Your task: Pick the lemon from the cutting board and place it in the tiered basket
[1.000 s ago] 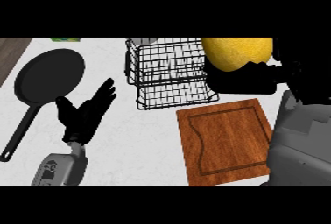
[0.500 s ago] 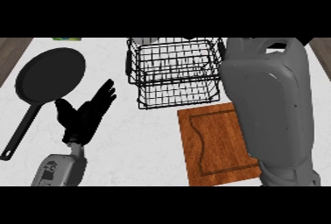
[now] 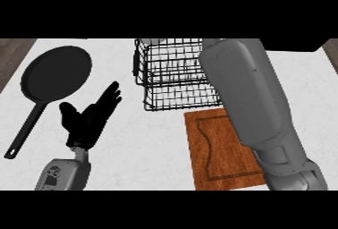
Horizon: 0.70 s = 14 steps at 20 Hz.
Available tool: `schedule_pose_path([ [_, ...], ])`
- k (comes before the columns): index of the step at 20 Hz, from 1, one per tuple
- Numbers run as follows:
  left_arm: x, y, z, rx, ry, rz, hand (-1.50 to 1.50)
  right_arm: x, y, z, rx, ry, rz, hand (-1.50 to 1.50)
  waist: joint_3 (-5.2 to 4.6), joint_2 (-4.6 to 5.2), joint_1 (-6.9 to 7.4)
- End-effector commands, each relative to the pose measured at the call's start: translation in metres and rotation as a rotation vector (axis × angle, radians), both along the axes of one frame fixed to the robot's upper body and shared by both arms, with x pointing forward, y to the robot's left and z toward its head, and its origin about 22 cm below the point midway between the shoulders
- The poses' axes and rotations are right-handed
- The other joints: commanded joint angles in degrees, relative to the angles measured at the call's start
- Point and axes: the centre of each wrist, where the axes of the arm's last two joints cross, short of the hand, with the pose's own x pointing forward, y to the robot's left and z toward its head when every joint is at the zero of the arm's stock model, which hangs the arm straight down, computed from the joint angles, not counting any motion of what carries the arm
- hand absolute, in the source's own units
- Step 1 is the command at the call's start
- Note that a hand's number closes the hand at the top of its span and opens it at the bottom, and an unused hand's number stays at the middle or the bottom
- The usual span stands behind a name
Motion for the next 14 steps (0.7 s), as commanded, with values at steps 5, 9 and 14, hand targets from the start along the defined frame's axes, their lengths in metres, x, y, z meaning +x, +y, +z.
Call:
schedule_pose_path([
  [5, 0.005, -0.003, 0.006, 0.01, -0.012, -0.008, 0.0, 0.024, 0.017, -0.027, 0.206, -0.038, 0.134, -1.5, 0.0, 0.4, 1.47],
  [9, 0.009, -0.008, 0.004, 0.011, -0.017, -0.018, 0.0, 0.027, 0.031, -0.032, 0.211, -0.116, 0.189, -1.5, -0.02, 0.22, 0.91],
  [14, -0.003, -0.002, 0.004, -0.002, -0.016, -0.018, 0.0, 0.031, 0.044, -0.017, 0.216, -0.278, 0.102, -1.5, -0.05, 0.12, 1.11],
])
